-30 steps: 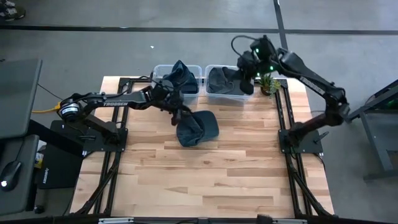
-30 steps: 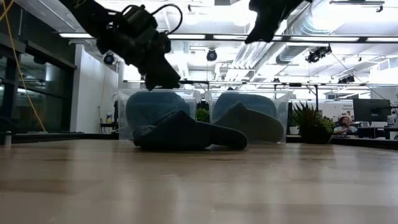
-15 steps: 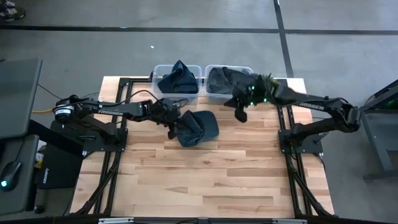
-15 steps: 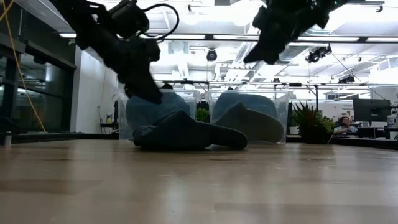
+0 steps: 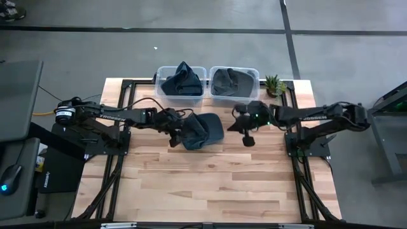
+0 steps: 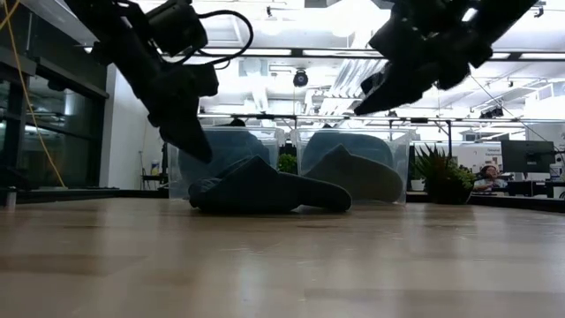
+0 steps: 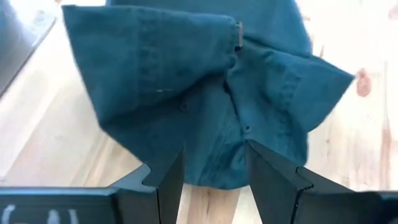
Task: Pick and place caps into container
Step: Put the dark blue cap into the left transparent container
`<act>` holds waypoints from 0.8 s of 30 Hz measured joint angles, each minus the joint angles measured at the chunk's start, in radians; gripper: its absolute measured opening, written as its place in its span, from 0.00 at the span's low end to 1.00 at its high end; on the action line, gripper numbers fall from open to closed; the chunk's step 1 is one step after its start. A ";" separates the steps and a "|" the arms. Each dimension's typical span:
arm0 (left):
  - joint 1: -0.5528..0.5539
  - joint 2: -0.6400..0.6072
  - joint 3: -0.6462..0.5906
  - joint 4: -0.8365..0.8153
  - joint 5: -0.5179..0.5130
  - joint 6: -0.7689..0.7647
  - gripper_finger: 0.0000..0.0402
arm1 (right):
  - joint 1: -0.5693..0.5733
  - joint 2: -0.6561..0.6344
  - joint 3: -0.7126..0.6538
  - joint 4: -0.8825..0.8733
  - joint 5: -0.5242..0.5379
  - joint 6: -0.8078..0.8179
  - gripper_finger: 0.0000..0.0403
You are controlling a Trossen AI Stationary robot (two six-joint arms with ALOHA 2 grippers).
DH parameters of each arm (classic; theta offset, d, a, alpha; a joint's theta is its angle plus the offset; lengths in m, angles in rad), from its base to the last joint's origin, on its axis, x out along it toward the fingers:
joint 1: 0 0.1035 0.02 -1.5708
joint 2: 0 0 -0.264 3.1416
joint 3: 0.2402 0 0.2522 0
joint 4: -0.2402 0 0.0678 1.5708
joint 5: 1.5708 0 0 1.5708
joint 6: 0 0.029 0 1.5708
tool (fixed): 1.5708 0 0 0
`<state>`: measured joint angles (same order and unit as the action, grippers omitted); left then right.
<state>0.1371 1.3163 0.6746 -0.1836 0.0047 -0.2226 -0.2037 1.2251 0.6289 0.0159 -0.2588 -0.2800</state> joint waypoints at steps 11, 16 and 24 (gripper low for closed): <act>0.000 0.001 0.000 -0.001 -0.016 -0.016 0.40 | 0.155 0.137 -0.037 0.112 0.152 -0.088 0.21; 0.000 0.001 0.000 -0.007 -0.015 -0.027 0.40 | 0.178 0.258 -0.037 0.254 0.241 -0.117 0.44; 0.000 0.001 0.000 -0.007 -0.015 -0.029 0.40 | 0.199 0.399 -0.037 0.367 0.328 -0.171 0.62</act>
<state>0.1368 1.3174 0.6746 -0.1902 -0.0105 -0.2512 -0.0051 1.6237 0.5922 0.3831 0.0696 -0.4511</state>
